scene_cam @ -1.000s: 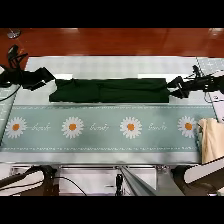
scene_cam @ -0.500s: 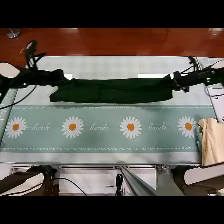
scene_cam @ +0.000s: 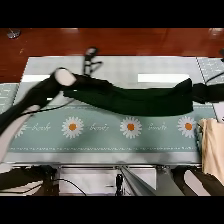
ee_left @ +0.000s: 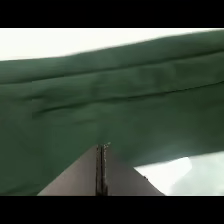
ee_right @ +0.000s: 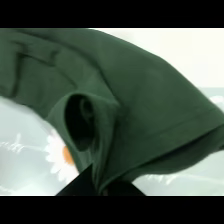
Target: Fold the shirts.
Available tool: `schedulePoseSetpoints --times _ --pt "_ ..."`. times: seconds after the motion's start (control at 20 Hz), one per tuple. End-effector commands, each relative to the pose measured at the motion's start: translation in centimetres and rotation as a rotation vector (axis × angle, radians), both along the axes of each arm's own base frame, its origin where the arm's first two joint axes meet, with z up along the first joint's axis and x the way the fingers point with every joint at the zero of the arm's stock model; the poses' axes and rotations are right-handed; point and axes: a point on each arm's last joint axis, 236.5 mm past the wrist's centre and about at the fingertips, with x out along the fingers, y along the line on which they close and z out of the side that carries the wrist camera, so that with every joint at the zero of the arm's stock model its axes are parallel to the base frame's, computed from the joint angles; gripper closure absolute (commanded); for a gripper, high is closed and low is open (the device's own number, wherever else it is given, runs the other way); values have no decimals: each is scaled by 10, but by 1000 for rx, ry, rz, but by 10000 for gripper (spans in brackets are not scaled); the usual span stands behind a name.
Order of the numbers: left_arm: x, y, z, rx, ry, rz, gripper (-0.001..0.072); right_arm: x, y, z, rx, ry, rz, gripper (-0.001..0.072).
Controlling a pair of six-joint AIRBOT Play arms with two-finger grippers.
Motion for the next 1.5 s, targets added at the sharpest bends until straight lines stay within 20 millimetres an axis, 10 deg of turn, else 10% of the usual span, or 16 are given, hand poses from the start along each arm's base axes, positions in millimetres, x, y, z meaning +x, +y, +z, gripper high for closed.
schedulePoseSetpoints --times 0.0,0.35,0.55,0.8,1.05,1.25,1.45 --pt "-51 -77 -38 38 152 -184 688 -38 25 31 46 -73 16 686" --pt "-161 -159 -93 129 327 -424 686 -53 35 46 67 -99 22 685" --pt "-126 -142 -70 105 369 -348 687 -51 33 46 65 -103 7 684" --pt "-12 -40 -2 32 331 -123 687 -43 41 48 117 -104 19 685" --pt "60 122 118 -34 121 154 687 -2 118 42 239 -122 190 685" --pt "33 229 185 39 -103 336 686 45 220 17 255 -87 366 685" --pt "-43 244 192 37 -188 377 686 94 302 -33 261 -11 461 685"
